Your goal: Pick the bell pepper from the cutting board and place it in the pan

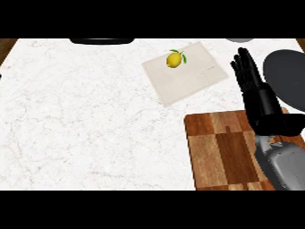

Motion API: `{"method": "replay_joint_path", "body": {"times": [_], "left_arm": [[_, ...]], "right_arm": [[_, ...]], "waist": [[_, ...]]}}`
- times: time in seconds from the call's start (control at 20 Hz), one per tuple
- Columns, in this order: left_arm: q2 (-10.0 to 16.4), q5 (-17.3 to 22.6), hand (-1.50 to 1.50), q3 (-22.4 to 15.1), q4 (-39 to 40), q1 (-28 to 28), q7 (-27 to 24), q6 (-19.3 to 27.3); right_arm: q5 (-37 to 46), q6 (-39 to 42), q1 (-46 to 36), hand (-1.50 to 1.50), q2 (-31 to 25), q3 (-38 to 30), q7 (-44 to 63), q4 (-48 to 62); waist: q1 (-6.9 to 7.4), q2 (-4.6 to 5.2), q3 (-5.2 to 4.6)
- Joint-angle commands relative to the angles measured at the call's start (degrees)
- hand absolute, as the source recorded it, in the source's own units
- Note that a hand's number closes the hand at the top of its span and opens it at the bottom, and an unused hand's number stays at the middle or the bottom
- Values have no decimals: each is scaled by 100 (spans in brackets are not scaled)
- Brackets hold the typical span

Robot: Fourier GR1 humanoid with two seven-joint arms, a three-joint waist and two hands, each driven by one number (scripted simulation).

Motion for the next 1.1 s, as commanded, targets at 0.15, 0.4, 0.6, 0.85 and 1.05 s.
{"method": "replay_joint_path", "body": {"times": [0.15, 0.4, 0.6, 0.85, 1.05], "left_arm": [[-354, 361, 0, -151, 228, -132, 83, -336], [-701, 771, 0, -310, 435, -129, 286, -588], [-662, 826, 0, -196, 526, 41, 112, -705], [-887, 778, 0, -259, 860, -123, -103, -798], [-863, 678, 0, -332, 969, -406, 103, -825]], "right_arm": [[-447, 2688, 377, 150, -1279, 726, -129, -78], [661, 3076, 1017, -150, -2610, 301, -2264, 23], [760, 2765, 1636, -150, -3352, -810, -3744, 135], [820, 3404, 2267, -150, -4611, -1743, -4847, 452], [1375, 3453, 2390, -150, -5541, -2129, -4761, 187]], "waist": [[-76, 86, 38], [-440, 40, 65], [-519, -20, 63], [-363, -3, 38], [-363, -12, 30]]}}
